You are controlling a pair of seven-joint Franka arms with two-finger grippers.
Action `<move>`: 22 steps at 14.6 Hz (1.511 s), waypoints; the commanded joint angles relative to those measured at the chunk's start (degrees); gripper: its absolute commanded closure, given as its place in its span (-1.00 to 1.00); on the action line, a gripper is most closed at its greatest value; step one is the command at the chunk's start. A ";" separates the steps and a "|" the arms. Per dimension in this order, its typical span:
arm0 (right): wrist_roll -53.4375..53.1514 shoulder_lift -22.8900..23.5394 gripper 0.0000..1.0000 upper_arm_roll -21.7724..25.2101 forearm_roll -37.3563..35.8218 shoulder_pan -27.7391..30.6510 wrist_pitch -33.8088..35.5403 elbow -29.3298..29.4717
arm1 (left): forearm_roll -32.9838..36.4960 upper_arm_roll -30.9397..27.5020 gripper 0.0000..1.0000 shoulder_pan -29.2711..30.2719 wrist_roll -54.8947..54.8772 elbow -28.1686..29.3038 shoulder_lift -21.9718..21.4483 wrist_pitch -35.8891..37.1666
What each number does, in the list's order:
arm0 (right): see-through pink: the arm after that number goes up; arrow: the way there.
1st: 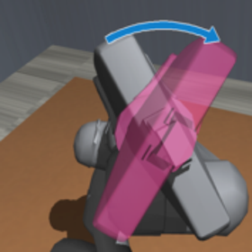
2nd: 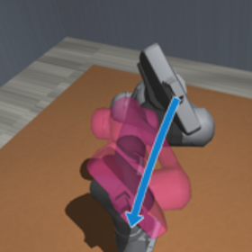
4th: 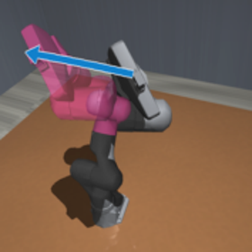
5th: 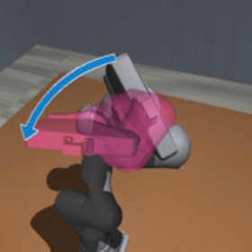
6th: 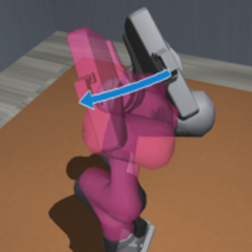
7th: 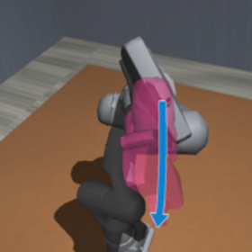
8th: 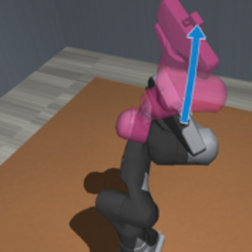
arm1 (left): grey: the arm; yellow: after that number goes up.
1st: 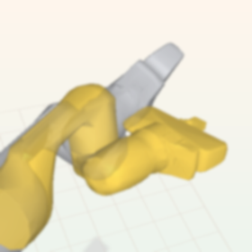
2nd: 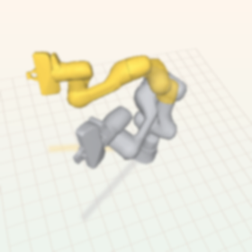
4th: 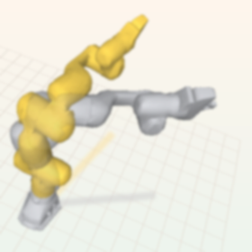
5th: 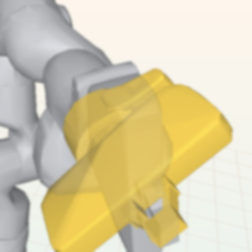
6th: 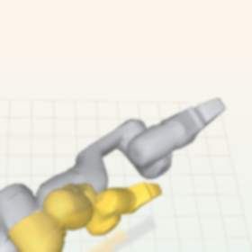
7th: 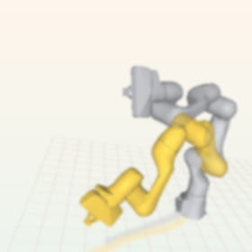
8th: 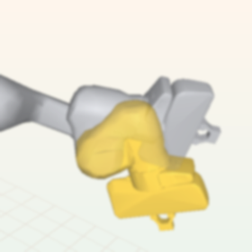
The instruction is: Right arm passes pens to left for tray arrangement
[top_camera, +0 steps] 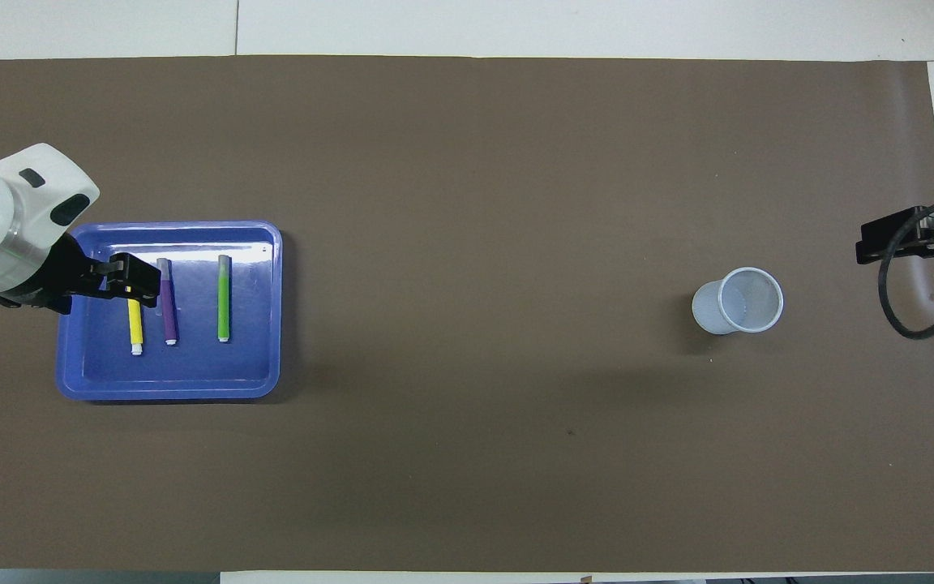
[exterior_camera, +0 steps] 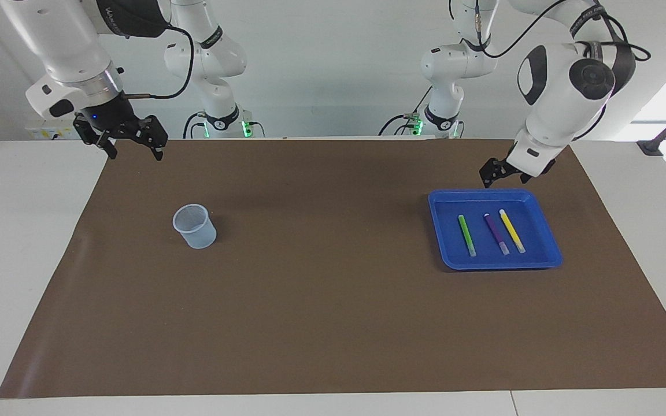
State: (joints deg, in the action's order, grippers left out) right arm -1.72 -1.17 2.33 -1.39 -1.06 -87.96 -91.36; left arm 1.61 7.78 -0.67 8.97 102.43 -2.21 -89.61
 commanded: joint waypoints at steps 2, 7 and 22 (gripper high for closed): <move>1.02 -0.50 -1.00 0.13 2.27 0.80 0.95 -0.04 | -1.00 -4.09 -1.00 -4.51 0.44 -5.47 -0.34 7.86; 1.02 -0.50 -1.00 0.22 2.36 0.89 0.69 -0.13 | -2.04 -3.47 -1.00 -5.40 1.40 -12.25 1.68 6.55; 0.49 -0.50 -1.00 0.22 2.36 0.80 0.60 -0.22 | -3.72 -4.27 -1.00 -5.83 -0.35 -8.65 -2.72 8.22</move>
State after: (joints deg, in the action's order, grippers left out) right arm -1.72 -1.17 2.80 -0.32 -1.06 -87.96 -91.37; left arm -1.56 3.95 -6.59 9.27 92.47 -3.46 -81.86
